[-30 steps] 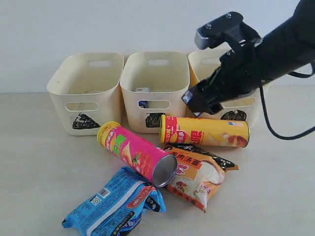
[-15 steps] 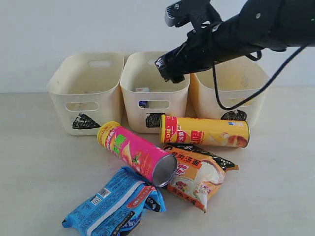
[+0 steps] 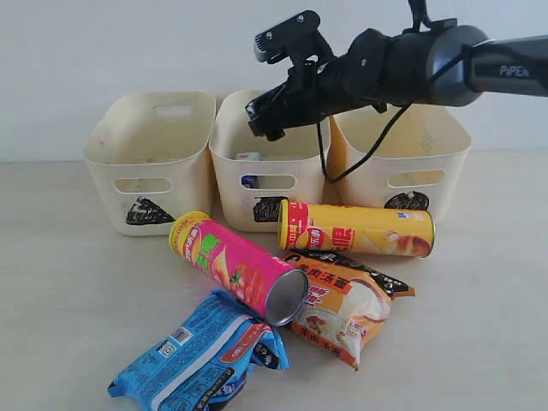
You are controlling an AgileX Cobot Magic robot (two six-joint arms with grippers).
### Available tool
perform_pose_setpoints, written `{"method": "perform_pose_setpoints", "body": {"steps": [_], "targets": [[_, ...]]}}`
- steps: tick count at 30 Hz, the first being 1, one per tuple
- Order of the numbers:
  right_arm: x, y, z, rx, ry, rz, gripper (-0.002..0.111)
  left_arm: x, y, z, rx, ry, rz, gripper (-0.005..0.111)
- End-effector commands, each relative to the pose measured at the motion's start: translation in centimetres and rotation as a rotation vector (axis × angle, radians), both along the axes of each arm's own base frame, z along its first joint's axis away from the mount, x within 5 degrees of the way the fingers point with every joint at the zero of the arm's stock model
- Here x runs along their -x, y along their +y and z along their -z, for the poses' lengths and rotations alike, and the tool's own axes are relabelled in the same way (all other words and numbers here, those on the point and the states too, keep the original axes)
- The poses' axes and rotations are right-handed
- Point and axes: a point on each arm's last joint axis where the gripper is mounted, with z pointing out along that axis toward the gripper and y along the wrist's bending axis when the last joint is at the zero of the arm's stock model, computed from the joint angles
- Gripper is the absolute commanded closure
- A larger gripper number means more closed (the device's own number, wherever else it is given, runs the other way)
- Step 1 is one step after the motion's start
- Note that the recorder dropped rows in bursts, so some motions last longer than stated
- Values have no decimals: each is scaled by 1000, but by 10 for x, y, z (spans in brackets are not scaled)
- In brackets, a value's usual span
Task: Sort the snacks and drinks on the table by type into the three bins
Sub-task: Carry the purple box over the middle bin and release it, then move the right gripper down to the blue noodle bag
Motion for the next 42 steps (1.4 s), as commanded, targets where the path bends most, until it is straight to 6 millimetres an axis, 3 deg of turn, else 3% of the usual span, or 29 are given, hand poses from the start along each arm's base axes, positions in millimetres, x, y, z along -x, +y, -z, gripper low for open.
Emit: {"method": "perform_pose_setpoints", "body": {"steps": [1, 2, 4, 6, 14, 18, 25, 27, 29, 30, 32, 33, 42], "targets": [[-12, 4, 6, -18, -25, 14, 84, 0, 0, 0, 9, -7, -6, 103], [-15, 5, 8, -21, -38, 21, 65, 0, 0, 0, 9, -7, -6, 103], [-16, 4, 8, -26, -51, 28, 47, 0, 0, 0, 9, -7, -6, 103], [-16, 4, 8, -28, -59, 31, 36, 0, 0, 0, 9, -7, -6, 103], [-15, 5, 9, -41, -36, 35, 33, 0, 0, 0, 9, -7, -6, 103], [-17, 4, 7, -76, -42, 59, 3, 0, 0, 0, 9, -7, -6, 103], [-14, 4, 5, -70, -25, 50, 4, 0, 0, 0, 9, -7, -6, 103], [-12, 4, 2, -67, -13, 42, 10, 0, 0, 0, 9, -7, -6, 103], [-9, 4, -3, -59, 1, 29, 28, 0, 0, 0, 9, -7, -6, 103], [-6, 3, -9, -53, 14, 18, 46, 0, 0, 0, 9, -7, -6, 103], [3, 2, -16, -17, 67, -23, 93, 0, 0, 0, 9, -7, -6, 103], [6, 1, -20, -11, 86, -34, 107, 0, 0, 0, 9, -7, -6, 103], [34, -8, -42, 118, 221, -126, 106, 0, 0, 0, 9, -7, -6, 103]]}}
